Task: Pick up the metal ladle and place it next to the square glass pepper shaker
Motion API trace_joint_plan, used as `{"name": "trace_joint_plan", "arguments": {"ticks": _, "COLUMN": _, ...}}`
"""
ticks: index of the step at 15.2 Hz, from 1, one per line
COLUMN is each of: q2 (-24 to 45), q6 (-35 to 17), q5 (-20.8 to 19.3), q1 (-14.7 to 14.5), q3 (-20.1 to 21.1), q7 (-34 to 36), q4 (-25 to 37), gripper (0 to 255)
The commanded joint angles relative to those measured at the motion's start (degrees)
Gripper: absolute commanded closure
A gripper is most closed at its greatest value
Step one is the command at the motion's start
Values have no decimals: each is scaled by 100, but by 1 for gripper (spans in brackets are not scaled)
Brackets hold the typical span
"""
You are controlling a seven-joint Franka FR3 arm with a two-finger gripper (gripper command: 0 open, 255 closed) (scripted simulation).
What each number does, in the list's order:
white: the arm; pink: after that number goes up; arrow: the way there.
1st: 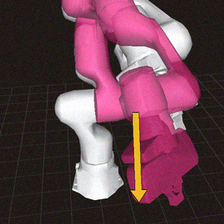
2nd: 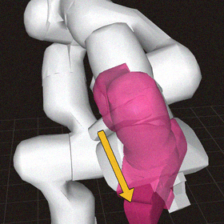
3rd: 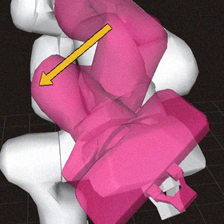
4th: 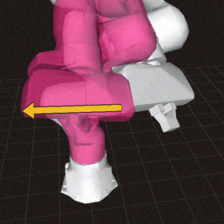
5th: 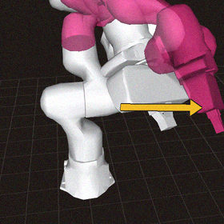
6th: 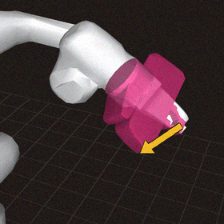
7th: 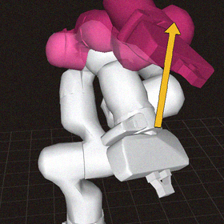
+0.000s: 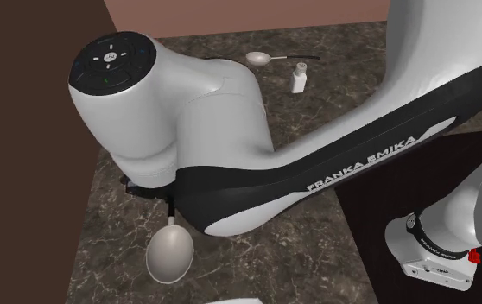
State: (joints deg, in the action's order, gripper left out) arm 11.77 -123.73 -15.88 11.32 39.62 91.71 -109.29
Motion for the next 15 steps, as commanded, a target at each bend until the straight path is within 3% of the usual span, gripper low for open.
{"name": "trace_joint_plan", "arguments": {"ticks": 1, "q2": -65, "q6": 138, "q5": 68, "q1": 8, "q3": 24, "q7": -45, "q4": 89, "gripper": 255}}
{"name": "trace_joint_plan", "arguments": {"ticks": 14, "q2": -337, "q6": 981, "q5": 360, "q1": 52, "q3": 93, "q7": -301, "q4": 750, "gripper": 255}}
{"name": "trace_joint_plan", "arguments": {"ticks": 15, "q2": -502, "q6": 912, "q5": 493, "q1": 178, "q3": 57, "q7": -484, "q4": 579, "gripper": 255}}
